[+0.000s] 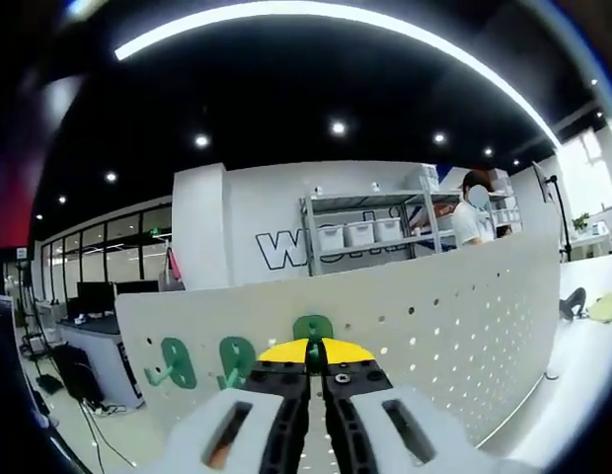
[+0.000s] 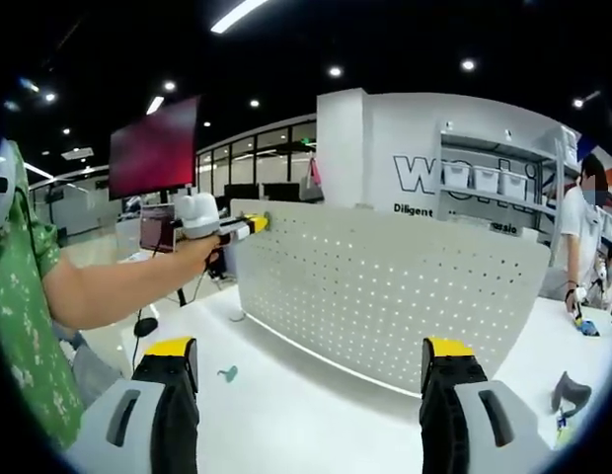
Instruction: Insert the hook assembly into the mounting plate slot until the hook locks in place.
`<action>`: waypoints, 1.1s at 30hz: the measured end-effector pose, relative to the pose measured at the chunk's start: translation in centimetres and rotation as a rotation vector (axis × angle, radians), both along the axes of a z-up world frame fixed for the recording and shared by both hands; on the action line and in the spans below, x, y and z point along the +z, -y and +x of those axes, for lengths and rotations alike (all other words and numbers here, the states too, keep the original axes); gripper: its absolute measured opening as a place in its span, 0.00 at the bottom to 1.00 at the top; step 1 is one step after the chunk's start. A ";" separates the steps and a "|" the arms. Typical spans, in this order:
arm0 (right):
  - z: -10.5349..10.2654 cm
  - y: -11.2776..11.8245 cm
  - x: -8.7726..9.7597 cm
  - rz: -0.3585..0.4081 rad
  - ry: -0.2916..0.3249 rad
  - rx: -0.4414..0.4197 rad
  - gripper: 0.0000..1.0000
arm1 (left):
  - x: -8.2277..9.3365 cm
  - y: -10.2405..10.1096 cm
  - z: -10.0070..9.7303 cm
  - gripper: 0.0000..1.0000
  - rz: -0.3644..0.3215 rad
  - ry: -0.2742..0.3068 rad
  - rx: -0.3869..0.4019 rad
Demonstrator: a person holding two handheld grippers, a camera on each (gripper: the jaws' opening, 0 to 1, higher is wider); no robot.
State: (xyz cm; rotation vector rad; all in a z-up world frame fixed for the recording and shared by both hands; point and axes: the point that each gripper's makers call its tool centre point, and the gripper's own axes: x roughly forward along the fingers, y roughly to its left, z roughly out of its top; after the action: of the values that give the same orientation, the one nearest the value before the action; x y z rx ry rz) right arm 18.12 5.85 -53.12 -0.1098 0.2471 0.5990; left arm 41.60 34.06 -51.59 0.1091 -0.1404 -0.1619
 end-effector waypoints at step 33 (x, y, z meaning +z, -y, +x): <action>0.4 -0.1 -0.4 0.001 -0.016 -0.015 0.93 | -0.1 -0.3 0.7 0.03 0.033 0.059 0.027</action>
State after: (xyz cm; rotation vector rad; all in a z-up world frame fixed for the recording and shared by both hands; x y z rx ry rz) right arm 18.56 5.96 -53.51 -0.1022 0.2628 0.5854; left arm 42.35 34.36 -51.73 0.1486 -0.1950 -0.1339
